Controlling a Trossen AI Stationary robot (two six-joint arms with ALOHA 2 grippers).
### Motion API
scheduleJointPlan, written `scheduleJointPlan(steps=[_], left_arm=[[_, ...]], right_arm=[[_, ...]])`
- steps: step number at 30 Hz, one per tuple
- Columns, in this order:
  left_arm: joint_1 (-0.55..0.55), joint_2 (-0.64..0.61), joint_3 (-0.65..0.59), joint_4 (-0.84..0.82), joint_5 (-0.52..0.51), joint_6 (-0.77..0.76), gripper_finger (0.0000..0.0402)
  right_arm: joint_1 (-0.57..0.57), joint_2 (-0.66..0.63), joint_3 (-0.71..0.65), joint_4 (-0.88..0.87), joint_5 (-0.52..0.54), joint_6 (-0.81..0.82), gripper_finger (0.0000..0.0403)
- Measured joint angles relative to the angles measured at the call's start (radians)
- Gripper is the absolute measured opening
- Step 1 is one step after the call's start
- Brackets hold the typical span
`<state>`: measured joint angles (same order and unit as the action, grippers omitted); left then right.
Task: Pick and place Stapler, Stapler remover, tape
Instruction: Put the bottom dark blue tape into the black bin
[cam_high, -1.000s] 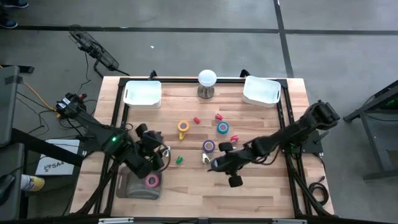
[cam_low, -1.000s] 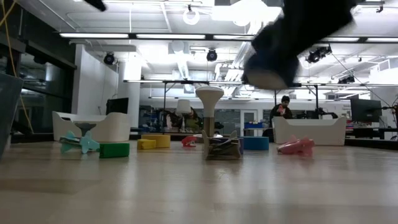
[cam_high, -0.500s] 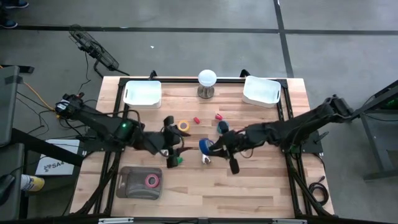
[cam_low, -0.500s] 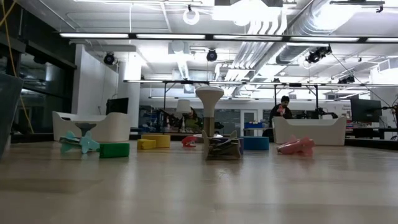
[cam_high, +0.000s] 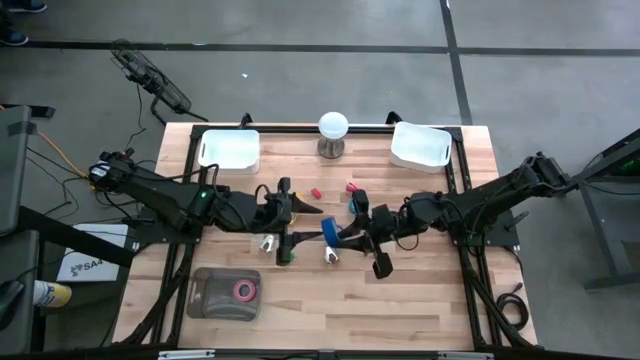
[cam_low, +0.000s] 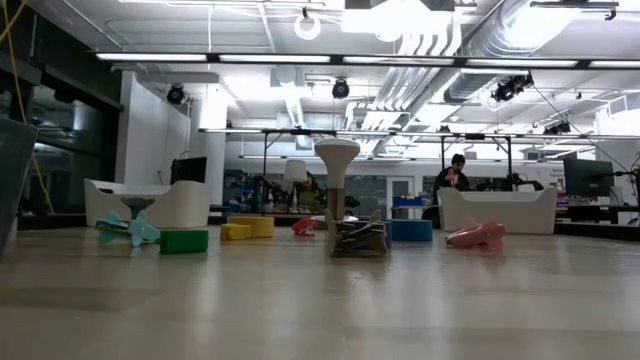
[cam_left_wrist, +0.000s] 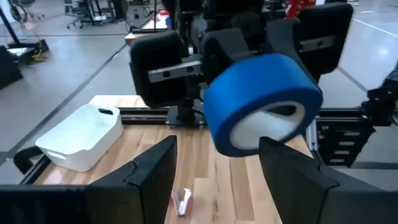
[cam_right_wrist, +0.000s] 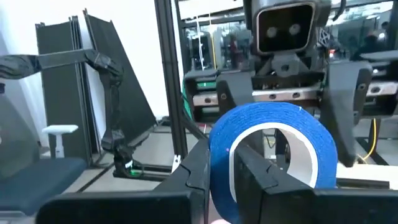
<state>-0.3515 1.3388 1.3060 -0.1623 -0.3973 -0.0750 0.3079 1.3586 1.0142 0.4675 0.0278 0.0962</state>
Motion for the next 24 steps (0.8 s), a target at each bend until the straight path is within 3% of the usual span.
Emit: scheduleJointPlan(steps=[24], left_arm=[[0.0, 0.0, 0.0, 0.121, -0.111, 0.046, 0.0222]], right_arm=[[-0.027, 0.0, 0.0, 0.112, -0.02, -0.02, 0.0032]])
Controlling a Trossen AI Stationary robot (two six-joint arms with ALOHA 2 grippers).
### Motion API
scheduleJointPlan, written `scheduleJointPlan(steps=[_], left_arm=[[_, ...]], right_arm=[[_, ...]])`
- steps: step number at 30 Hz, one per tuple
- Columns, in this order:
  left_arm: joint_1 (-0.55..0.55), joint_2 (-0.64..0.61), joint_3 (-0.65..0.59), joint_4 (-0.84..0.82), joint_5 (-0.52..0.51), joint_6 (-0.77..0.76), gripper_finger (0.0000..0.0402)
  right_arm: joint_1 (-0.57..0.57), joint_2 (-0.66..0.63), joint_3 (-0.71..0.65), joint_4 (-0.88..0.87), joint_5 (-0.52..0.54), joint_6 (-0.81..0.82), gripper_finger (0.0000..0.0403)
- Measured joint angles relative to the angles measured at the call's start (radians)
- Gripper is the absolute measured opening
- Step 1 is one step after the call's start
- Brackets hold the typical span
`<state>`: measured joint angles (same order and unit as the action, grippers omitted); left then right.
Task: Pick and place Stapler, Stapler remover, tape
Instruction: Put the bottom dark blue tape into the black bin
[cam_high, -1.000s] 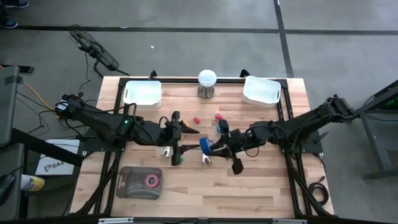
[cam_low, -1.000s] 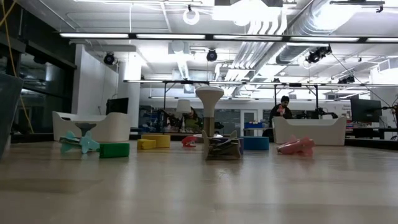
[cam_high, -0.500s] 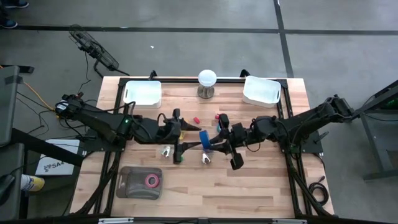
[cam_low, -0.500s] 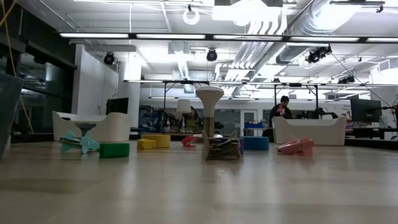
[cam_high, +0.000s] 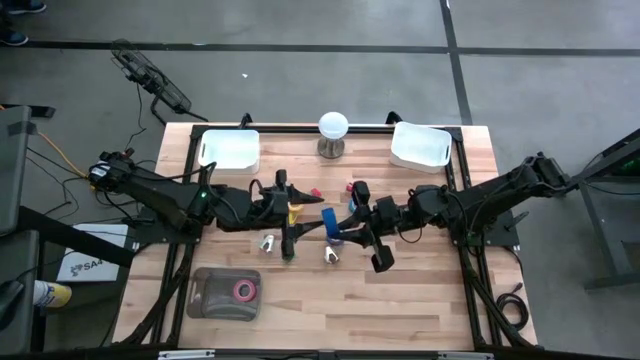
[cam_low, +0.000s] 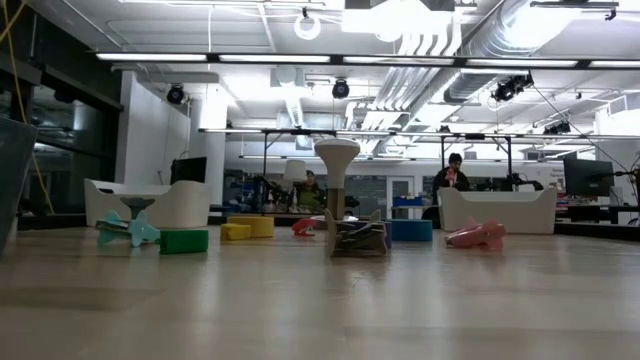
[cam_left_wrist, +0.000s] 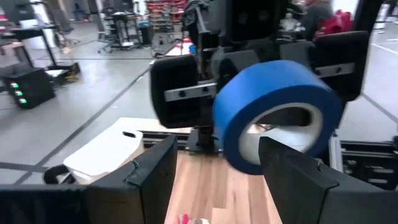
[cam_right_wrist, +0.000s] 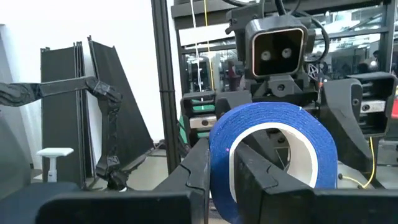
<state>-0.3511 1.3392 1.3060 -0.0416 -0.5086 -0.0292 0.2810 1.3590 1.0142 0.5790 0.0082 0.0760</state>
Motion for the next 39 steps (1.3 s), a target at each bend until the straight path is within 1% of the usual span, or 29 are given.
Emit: scheduleJointPlan(steps=[3, 7, 14, 16, 20, 25, 30, 31, 33, 39], left_arm=[[0.006, 0.0, 0.0, 0.017, -0.005, 0.0, 0.0222], [0.02, 0.0, 0.0, 0.052, 0.03, 0.0, 0.0222], [0.038, 0.0, 0.0, 0.073, 0.027, 0.003, 0.0221], [0.044, 0.0, 0.0, 0.079, 0.032, 0.006, 0.0215], [0.044, 0.001, 0.0, 0.087, 0.047, 0.003, 0.0177], [0.044, 0.001, 0.0, 0.092, 0.054, 0.006, 0.0106], [0.044, 0.001, 0.0, 0.092, 0.05, 0.006, 0.0033], [0.044, 0.001, 0.0, 0.092, 0.051, 0.006, 0.0026], [0.044, 0.001, 0.0, 0.092, 0.059, 0.006, 0.0026], [0.045, 0.001, 0.0, 0.091, 0.063, 0.006, 0.0031]], right_arm=[[0.0, 0.0, 0.0, 0.019, 0.0, -0.014, 0.0032], [0.0, 0.0, 0.0, 0.026, 0.0, -0.016, 0.0032], [0.0, 0.002, 0.0, 0.033, 0.007, -0.02, 0.0032], [0.0, 0.002, 0.0, 0.036, 0.012, -0.033, 0.0032], [0.0, 0.002, 0.0, 0.036, 0.012, -0.035, 0.0032], [-0.001, 0.002, 0.0, 0.036, 0.019, -0.038, 0.0032], [-0.001, 0.002, 0.0, 0.035, 0.047, -0.043, 0.0032], [-0.001, 0.002, 0.0, 0.035, 0.051, -0.044, 0.0033], [0.0, 0.003, 0.0, 0.034, 0.061, -0.044, 0.0037], [0.0, 0.003, 0.0, 0.032, 0.088, -0.037, 0.0063]])
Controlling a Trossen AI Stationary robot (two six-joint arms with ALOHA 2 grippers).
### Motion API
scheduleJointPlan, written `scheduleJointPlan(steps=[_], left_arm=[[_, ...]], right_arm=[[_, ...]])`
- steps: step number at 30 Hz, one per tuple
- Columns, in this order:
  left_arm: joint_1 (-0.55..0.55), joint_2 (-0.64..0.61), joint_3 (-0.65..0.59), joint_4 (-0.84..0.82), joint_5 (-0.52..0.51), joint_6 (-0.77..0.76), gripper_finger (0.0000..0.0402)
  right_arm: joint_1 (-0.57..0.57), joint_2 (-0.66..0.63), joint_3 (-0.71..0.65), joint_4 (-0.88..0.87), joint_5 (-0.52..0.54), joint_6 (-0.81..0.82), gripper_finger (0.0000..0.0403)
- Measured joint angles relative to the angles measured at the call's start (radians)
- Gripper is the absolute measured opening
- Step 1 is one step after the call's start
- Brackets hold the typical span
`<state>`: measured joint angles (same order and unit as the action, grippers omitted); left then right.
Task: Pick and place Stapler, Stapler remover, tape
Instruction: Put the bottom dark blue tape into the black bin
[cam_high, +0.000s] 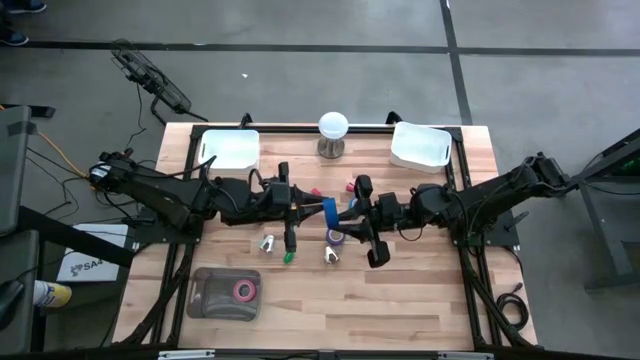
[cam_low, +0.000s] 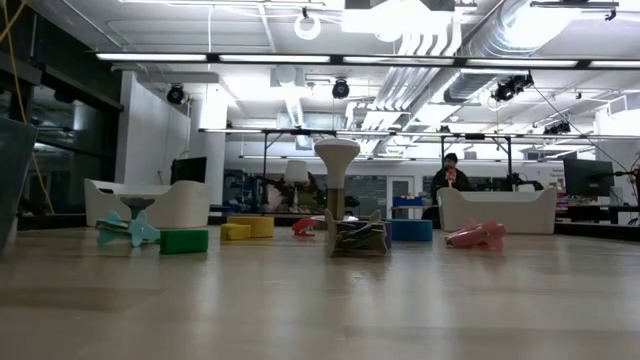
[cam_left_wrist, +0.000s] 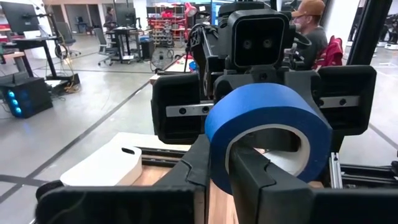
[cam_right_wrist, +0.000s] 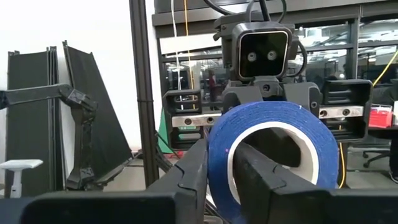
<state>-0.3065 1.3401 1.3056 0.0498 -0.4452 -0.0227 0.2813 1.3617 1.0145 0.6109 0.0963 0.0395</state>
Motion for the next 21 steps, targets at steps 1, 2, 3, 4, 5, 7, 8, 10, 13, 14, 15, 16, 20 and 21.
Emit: scheduleJointPlan(steps=[1, 2, 3, 4, 5, 7, 8, 10, 13, 14, 15, 16, 20, 21], left_arm=[[0.0, 0.0, 0.0, 0.0, 0.001, 0.0, 0.0031], [0.0, 0.0, 0.0, 0.0, 0.004, 0.0, 0.0031], [0.0, 0.0, 0.0, 0.001, 0.005, 0.0, 0.003], [0.0, 0.0, 0.0, 0.0, 0.005, 0.003, 0.003], [0.0, 0.0, 0.0, 0.0, 0.004, 0.011, 0.003], [0.001, -0.001, 0.0, -0.005, -0.007, 0.022, 0.003], [0.001, -0.003, 0.0, -0.013, -0.015, 0.023, 0.003], [0.001, -0.012, 0.0, -0.04, -0.032, 0.023, 0.003], [0.001, -0.032, 0.0, -0.1, -0.048, 0.019, 0.003], [0.0, -0.041, 0.0, -0.124, -0.052, 0.018, 0.003], [0.0, -0.052, 0.0, -0.152, -0.052, 0.015, 0.003], [-0.001, -0.063, 0.0, -0.186, -0.051, 0.006, 0.003], [-0.002, -0.109, 0.0, -0.353, -0.024, -0.075, 0.003], [-0.002, -0.121, 0.0, -0.397, -0.011, -0.102, 0.003]], right_arm=[[0.0, 0.0, 0.0, 0.0, 0.0, -0.004, 0.0067], [0.0, 0.0, 0.0, 0.0, 0.002, -0.012, 0.0071], [0.0, 0.0, 0.0, -0.001, 0.01, -0.015, 0.0074], [0.001, 0.0, 0.0, -0.001, 0.026, -0.015, 0.0077], [0.001, 0.0, 0.0, -0.003, 0.049, -0.014, 0.008], [0.003, 0.0, 0.0, -0.003, 0.096, -0.015, 0.0086], [0.003, -0.002, 0.0, -0.006, 0.109, -0.015, 0.0089], [0.002, -0.007, 0.0, -0.018, 0.13, -0.015, 0.0097], [0.002, -0.026, 0.0, -0.054, 0.166, -0.014, 0.0111], [0.002, -0.032, 0.0, -0.061, 0.183, -0.014, 0.0115], [0.002, -0.042, 0.0, -0.077, 0.203, -0.014, 0.012], [0.002, -0.049, 0.0, -0.097, 0.222, -0.014, 0.0124], [0.001, -0.072, 0.0, -0.14, 0.27, -0.014, 0.0134], [0.002, -0.075, 0.0, -0.152, 0.279, -0.014, 0.0135]])
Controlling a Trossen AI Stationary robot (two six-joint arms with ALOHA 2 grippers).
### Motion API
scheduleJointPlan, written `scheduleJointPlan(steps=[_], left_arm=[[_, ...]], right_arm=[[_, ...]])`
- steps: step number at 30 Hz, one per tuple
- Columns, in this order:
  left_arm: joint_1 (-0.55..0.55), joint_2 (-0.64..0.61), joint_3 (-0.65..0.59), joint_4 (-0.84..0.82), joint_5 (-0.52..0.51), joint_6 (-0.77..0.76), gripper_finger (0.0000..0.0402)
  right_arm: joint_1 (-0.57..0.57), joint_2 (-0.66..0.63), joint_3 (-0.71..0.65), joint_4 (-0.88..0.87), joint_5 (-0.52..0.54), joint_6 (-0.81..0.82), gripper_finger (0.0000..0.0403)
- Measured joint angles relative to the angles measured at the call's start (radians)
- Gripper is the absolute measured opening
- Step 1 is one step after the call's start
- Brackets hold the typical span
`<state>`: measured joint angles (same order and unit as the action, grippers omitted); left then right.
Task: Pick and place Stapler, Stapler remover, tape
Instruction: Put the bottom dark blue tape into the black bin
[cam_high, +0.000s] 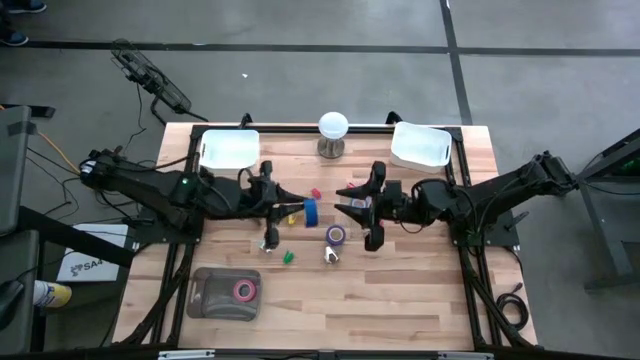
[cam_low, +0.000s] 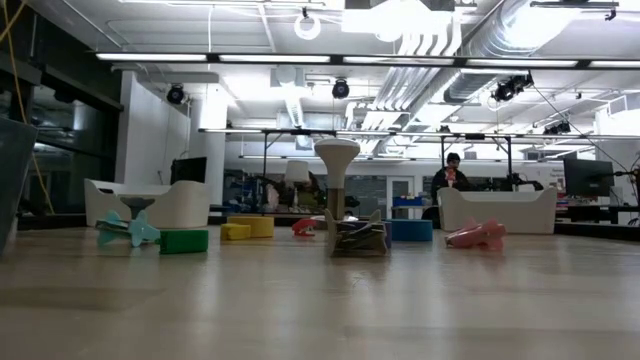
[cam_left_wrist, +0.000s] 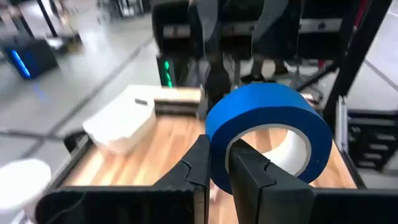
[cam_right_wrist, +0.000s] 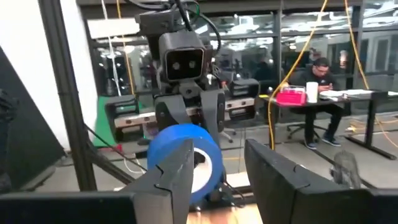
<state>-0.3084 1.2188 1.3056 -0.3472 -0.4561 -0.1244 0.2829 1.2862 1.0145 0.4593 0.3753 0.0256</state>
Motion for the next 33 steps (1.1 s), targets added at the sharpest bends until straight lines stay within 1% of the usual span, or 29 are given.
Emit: scheduleJointPlan(steps=[3, 8, 12, 13, 16, 19, 23, 26, 30, 33], left_arm=[[0.001, -0.031, 0.0, -0.167, 0.047, -0.088, 0.003], [0.0, -0.061, 0.0, -0.474, 0.168, -0.266, 0.003], [0.0, -0.063, 0.0, -0.704, 0.272, -0.392, 0.003], [0.0, -0.063, -0.001, -0.757, 0.295, -0.416, 0.003], [-0.002, -0.061, -0.032, -0.844, 0.348, -0.467, 0.003], [-0.019, -0.06, -0.069, -0.891, 0.393, -0.511, 0.003], [-0.076, -0.059, -0.124, -0.876, 0.443, -0.586, 0.003], [-0.147, -0.06, -0.165, -0.873, 0.455, -0.676, 0.003], [-0.265, -0.06, -0.219, -0.866, 0.456, -0.833, 0.003], [-0.349, -0.06, -0.265, -0.813, 0.456, -0.954, 0.003]], right_arm=[[0.001, -0.008, 0.0, -0.037, 0.009, 0.0, 0.0135], [0.0, -0.009, 0.0, -0.117, 0.033, 0.008, 0.0135], [-0.004, -0.009, 0.0, -0.166, 0.061, 0.05, 0.0135], [-0.007, -0.009, 0.0, -0.178, 0.061, 0.053, 0.0135], [-0.016, -0.009, 0.0, -0.201, 0.061, 0.053, 0.0135], [-0.024, -0.009, 0.0, -0.217, 0.061, 0.053, 0.0135], [-0.029, -0.009, 0.0, -0.241, 0.06, 0.053, 0.0135], [-0.029, -0.009, 0.0, -0.266, 0.06, 0.053, 0.0135], [-0.033, -0.009, 0.0, -0.306, 0.06, 0.053, 0.0135], [-0.043, -0.009, 0.0, -0.322, 0.06, 0.053, 0.0135]])
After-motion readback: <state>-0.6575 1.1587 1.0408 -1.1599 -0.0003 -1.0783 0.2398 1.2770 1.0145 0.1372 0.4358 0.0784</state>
